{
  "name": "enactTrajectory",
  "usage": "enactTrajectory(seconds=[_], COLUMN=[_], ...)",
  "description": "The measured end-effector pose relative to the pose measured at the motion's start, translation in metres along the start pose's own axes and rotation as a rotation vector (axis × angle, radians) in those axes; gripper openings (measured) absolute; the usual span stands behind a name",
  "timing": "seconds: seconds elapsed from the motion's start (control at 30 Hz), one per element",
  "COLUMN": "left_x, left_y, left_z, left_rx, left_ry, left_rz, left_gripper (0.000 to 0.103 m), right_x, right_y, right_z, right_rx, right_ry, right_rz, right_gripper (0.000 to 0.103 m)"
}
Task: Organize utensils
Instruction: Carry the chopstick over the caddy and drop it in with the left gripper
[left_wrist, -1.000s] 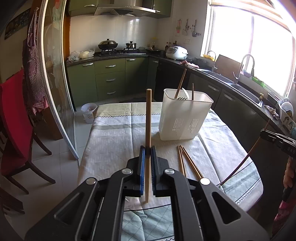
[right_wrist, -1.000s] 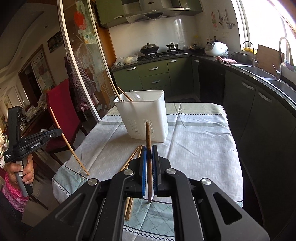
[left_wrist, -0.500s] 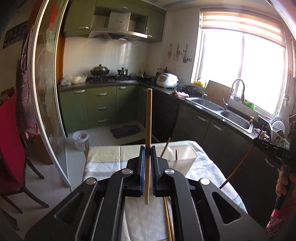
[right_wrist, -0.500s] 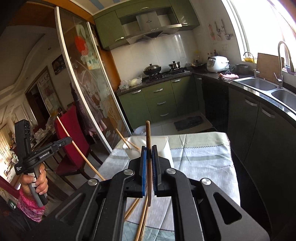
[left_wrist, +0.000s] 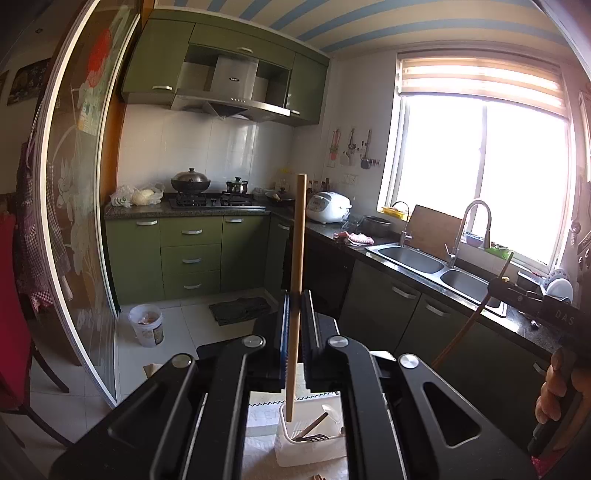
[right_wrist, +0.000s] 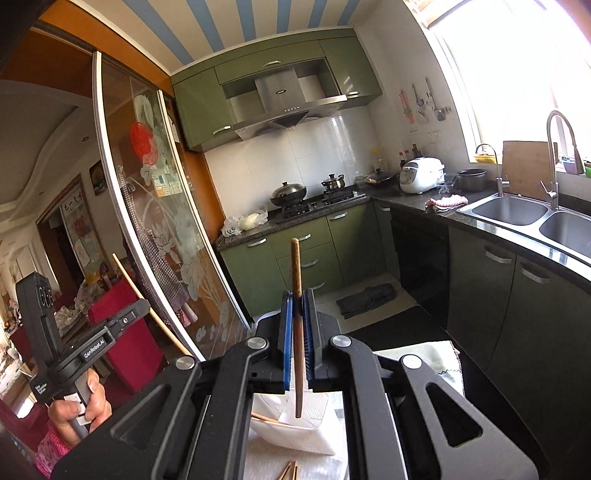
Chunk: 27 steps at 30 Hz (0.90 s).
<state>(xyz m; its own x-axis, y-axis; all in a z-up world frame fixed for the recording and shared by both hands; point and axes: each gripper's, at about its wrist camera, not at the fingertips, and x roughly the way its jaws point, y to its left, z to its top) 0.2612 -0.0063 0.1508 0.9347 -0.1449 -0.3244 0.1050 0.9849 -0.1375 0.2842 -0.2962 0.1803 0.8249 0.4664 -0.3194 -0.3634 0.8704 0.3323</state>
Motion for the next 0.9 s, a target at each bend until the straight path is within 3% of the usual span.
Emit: enactTrajectory(seconds=[0.23, 0.5, 0.6, 0.77, 0.9], left_x=[0.045, 0.061, 0.055, 0.034, 0.015], left_y=[0.008, 0.02, 0.026, 0.028, 0.029], left_z=[-0.033, -0.061, -0.059, -0.054, -0.072], left_rx=[-0.038, -0.083, -0.094, -0.1, -0.1], left_ry=[0.123, 0.224, 0.22, 0.213, 0.291], left_rz=[0.001, 0.015, 0.021, 0.016, 0.021], left_gripper=[0.006, 0.01, 0.017, 0.018, 0.023], right_x=[0.058, 0.09, 0.087, 0.056, 0.012], right_y=[-0.012, -0.022, -0.021, -0.027, -0.043], right_z=[-0.027, -0.05, -0.05, -0.047, -0.06], right_rx=[-0.001, -0.013, -0.016, 0.014, 0.036], right_ry=[0.141, 0.253, 0.248, 0.196, 0.17], right_rz=[-0.041, -0.043, -0.037, -0.012, -0.018], right_gripper=[0.006, 0.008, 0.018, 0.019, 0.022])
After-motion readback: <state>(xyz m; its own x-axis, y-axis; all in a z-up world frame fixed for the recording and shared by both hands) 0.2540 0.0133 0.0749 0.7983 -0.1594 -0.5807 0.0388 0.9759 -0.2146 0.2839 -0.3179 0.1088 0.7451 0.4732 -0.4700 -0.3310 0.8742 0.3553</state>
